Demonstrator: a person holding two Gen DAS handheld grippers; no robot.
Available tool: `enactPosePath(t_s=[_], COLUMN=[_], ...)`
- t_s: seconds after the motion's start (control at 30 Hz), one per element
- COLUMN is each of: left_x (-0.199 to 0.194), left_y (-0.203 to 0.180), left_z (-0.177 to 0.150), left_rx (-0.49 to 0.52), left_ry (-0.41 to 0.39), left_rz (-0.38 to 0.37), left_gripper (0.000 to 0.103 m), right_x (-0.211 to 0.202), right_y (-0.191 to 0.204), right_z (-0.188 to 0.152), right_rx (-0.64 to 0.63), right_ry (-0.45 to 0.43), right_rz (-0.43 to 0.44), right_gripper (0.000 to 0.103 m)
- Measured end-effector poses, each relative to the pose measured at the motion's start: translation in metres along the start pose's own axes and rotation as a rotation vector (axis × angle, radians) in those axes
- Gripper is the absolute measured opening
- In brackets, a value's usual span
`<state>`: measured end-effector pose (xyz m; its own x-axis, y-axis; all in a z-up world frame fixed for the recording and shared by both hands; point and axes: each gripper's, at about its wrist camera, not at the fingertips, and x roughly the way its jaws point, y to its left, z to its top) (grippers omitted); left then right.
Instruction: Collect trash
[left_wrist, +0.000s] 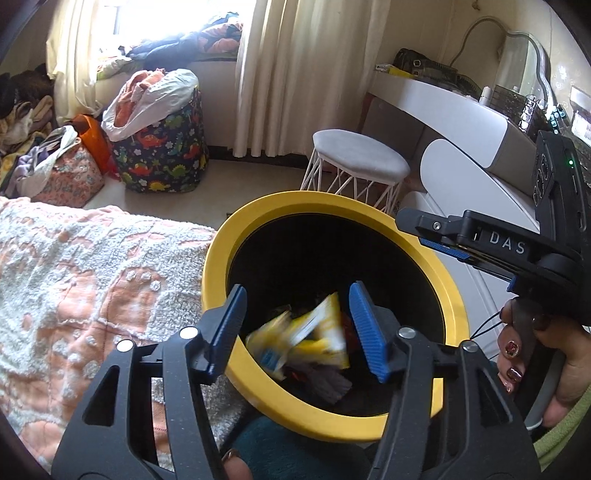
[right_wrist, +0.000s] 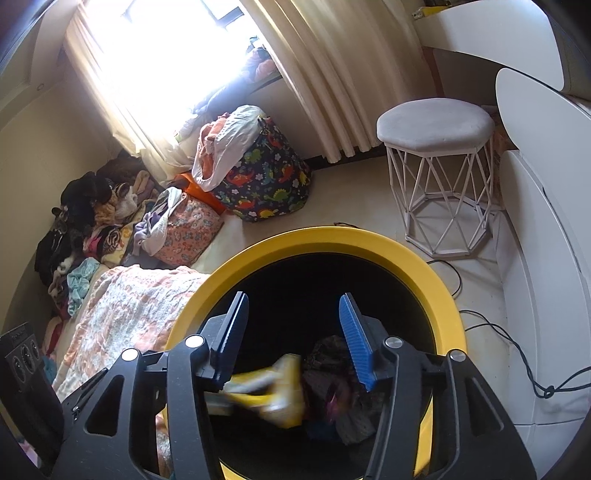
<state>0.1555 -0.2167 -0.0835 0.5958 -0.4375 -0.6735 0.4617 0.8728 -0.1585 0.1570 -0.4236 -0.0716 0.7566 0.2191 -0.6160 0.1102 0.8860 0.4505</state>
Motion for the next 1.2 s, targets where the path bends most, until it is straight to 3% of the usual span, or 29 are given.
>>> enactPosePath(t_s=[0.2,0.3,0.53,0.77,1.2], left_x=[-0.003,-0.007,-0.021,-0.046,-0.111], left_y=[0.001,0.002,0.009,0.027,0.069], left_z=[0.0,-0.001,-0.003,-0.008,-0.029], left_rx=[-0.008,-0.001,-0.009,-0.041,-0.107], left_ry=[0.0,-0.007,-0.017,-0.061,-0.184], left_rz=[-0.006,-0.008,0.033,0.127,0.316], left_gripper=[0.082,0.092,0.092,0.092,0.092], right_x=[-0.003,-0.008,-0.026,-0.045,-0.079], right_y=[-0.001,0.0,0.008,0.034,0.108], right_z=[0.0,0.001,0.0,-0.009,-0.069], right_rx=[-0.006,-0.019,-0.052,-0.129,-0.279], right_ry=[-0.009,-0.015,-0.046,-0.087,-0.236], right_rz=[-0.011,-0.02,-0.059,-0.058,0.046], right_gripper=[0.067,0.074,0.086,0.096,0.096])
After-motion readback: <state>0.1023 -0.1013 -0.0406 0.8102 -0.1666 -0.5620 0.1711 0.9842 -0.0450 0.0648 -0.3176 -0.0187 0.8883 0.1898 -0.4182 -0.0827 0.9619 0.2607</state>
